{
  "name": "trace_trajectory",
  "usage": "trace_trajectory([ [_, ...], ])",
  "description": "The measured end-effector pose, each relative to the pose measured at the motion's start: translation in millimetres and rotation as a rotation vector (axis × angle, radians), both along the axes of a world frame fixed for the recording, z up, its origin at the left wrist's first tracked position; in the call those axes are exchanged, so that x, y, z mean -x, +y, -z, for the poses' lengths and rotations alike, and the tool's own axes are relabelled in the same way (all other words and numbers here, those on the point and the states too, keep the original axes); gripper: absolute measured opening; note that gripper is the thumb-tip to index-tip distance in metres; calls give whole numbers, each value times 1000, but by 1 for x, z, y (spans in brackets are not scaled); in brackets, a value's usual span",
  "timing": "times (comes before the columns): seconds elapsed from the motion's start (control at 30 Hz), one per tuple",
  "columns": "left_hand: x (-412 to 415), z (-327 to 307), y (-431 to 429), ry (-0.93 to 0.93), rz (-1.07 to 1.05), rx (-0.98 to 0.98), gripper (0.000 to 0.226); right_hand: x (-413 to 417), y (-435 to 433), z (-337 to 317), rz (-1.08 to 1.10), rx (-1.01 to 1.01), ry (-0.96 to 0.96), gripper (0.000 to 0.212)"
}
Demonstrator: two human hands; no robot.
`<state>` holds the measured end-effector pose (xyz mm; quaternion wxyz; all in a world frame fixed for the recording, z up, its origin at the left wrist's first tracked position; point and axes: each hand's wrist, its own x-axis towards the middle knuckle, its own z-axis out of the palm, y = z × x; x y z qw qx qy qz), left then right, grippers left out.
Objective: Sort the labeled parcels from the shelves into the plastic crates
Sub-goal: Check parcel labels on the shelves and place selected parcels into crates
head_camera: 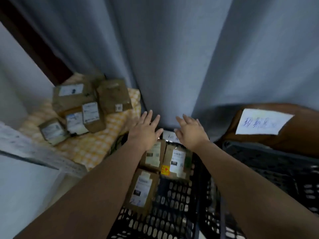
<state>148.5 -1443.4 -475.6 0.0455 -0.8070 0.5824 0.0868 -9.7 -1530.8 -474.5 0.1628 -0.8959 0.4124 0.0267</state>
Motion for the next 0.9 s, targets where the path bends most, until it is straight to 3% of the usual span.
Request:
trace_trajectory([
  [0.27, 66, -158, 96, -125, -217, 257, 59, 59, 58, -169, -131, 180, -189, 54],
  [0.4, 69, -227, 156, -198, -341, 339, 60, 49, 98, -240, -249, 233, -292, 52],
  [0.5, 61, -275, 211, -356, -444, 382, 61, 28, 136, -287, -371, 288, -390, 52],
  [0.9, 72, -378, 523, -523, -893, 432, 63, -56, 398, -375, -904, 227, -616, 51],
])
